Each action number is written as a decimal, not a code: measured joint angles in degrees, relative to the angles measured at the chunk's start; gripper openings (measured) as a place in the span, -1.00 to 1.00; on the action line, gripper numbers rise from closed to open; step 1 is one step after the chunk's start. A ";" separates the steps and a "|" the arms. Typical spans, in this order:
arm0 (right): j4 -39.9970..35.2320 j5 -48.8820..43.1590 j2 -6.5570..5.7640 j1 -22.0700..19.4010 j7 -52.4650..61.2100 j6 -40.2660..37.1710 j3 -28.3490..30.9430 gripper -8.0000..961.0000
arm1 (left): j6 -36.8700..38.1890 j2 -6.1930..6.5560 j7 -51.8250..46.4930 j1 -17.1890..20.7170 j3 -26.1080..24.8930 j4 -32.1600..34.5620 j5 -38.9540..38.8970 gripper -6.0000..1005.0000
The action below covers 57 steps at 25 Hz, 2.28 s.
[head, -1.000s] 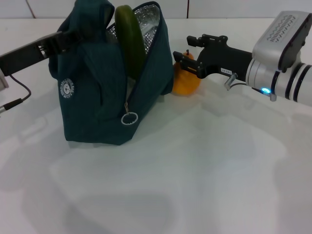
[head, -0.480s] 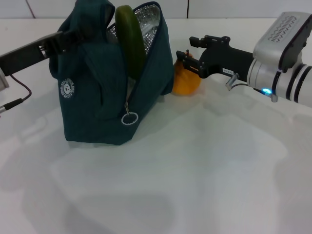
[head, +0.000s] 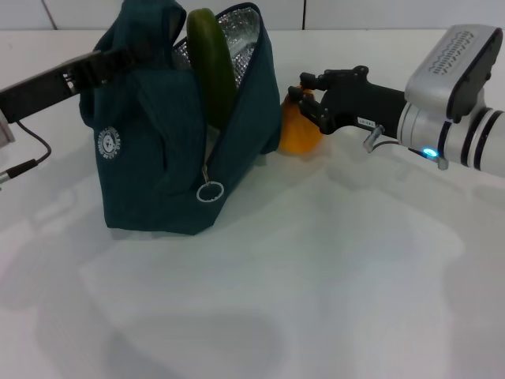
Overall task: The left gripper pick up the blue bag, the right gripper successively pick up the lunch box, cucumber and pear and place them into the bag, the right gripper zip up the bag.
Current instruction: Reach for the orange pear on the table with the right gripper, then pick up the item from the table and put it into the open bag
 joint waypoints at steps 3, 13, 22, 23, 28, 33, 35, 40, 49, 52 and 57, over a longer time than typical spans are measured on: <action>-0.13 -0.08 0.00 0.02 -0.16 0.09 0.88 -0.39 | 0.12 -0.05 0.00 0.00 0.19 -0.03 -0.29 -0.91; -0.52 -0.50 0.00 -0.36 -0.51 0.56 2.18 -0.86 | 0.38 -0.08 0.00 0.32 0.25 -0.18 -0.45 -0.91; -1.30 -0.58 0.00 -2.47 -0.78 -1.55 4.21 -0.91 | 0.65 -0.08 -0.01 0.61 0.25 -0.27 -0.58 -0.91; -2.03 -0.62 0.01 -3.36 -0.54 -3.03 4.49 -0.91 | 0.74 -0.08 -0.03 0.78 0.25 -0.26 -0.70 -0.91; -4.77 -0.65 0.00 -5.48 -0.01 -10.59 3.86 -0.91 | 2.04 -0.08 0.02 2.40 0.05 -0.27 -2.10 -0.91; -10.29 0.27 -0.01 -11.27 2.54 -23.50 5.08 -0.91 | 2.19 -0.08 0.54 2.52 0.09 -0.83 -2.26 -0.91; -12.40 0.50 0.00 -12.49 5.10 -26.90 5.11 -0.91 | 2.54 -0.08 0.53 2.48 0.22 -1.26 -2.28 -0.91; -14.81 0.60 0.00 -10.62 8.57 -28.85 4.54 -0.91 | 2.89 -0.08 0.61 2.73 0.29 -1.42 -2.30 -0.91; -13.42 0.30 -0.01 -1.48 8.77 -26.39 4.21 -0.91 | 3.56 -0.08 0.62 2.36 0.44 -2.15 -2.28 -0.91; -11.77 0.45 0.00 1.85 9.34 -22.96 4.13 -0.91 | 3.62 -0.08 0.62 2.07 0.48 -2.75 -2.30 -0.91; -8.66 0.04 0.00 6.18 9.70 -18.05 3.95 -0.91 | 3.79 -0.22 0.62 1.15 0.52 -4.10 -2.65 -0.91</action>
